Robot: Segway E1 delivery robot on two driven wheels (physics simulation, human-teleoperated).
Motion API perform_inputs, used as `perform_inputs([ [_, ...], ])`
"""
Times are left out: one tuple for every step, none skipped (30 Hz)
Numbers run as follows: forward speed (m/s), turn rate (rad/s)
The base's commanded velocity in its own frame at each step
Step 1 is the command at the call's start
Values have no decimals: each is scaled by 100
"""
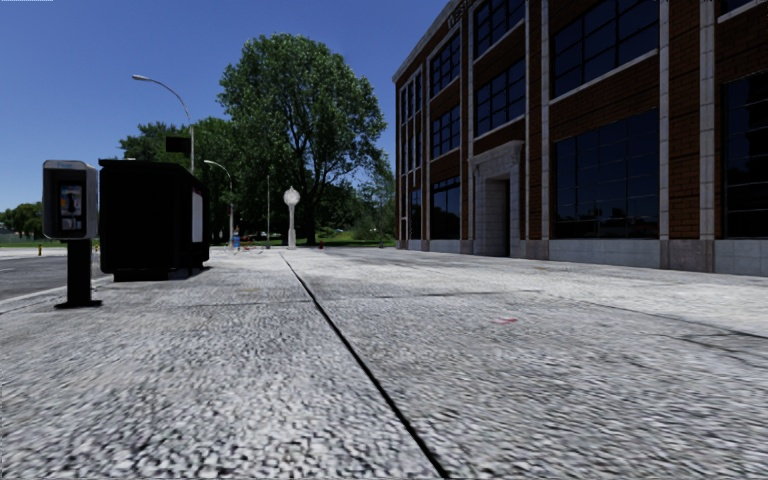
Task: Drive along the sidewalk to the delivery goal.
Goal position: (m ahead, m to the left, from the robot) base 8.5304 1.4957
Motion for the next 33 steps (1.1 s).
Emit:
perform_inputs([
  [200, 0],
  [200, 0],
  [200, 0],
  [200, 0],
  [200, 0],
  [200, 0],
  [200, 0],
  [200, 0],
  [200, 0],
  [200, 0],
  [200, 0],
  [200, 0],
  [200, 0],
  [200, 0],
  [200, 0],
  [200, 0],
  [200, 0],
  [200, 0],
  [200, 0],
  [200, 0],
  [200, 0],
  [200, 0],
  [200, 0],
  [200, 0],
  [200, 0],
  [200, 0],
  [200, 0],
  [200, 0],
  [200, 0],
  [200, 0],
  [200, 0],
  [200, 0],
  [200, 0],
])
